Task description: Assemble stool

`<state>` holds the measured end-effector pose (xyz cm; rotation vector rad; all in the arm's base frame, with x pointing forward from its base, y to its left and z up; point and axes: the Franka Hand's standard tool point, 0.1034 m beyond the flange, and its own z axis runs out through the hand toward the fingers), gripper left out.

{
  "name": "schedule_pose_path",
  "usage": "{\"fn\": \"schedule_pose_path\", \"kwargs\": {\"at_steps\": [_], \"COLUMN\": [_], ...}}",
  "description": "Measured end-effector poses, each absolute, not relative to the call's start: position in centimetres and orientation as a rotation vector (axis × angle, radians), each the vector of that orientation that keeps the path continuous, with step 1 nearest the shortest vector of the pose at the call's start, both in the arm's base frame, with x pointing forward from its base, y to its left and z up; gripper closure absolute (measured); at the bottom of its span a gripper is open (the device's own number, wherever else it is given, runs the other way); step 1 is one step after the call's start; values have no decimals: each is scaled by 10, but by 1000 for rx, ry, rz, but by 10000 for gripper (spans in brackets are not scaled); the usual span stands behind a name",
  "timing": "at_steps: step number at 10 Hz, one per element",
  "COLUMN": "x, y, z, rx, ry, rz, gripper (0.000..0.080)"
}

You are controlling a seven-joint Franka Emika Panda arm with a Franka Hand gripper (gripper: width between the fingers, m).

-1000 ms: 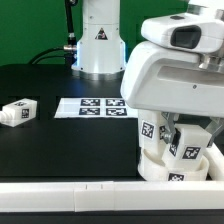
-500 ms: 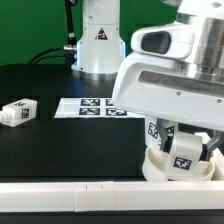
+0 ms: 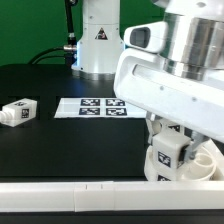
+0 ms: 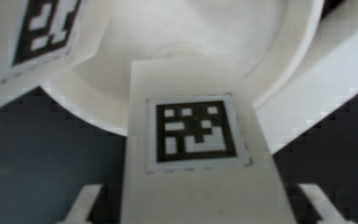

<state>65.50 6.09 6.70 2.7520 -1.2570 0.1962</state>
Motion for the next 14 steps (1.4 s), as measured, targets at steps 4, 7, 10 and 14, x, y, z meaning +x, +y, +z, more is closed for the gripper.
{"fn": "schedule_pose_path", "kwargs": {"at_steps": [4,7,10,14], "x": [635,629,621,621], "y": [51,49,47,47], "z": [64,64,61,61], "rx": [2440,2290,2036,2036], "ry": [-1885,-2044,-2301,-2301], "rz": [345,301,316,316], "gripper": [459,459,459,458]}}
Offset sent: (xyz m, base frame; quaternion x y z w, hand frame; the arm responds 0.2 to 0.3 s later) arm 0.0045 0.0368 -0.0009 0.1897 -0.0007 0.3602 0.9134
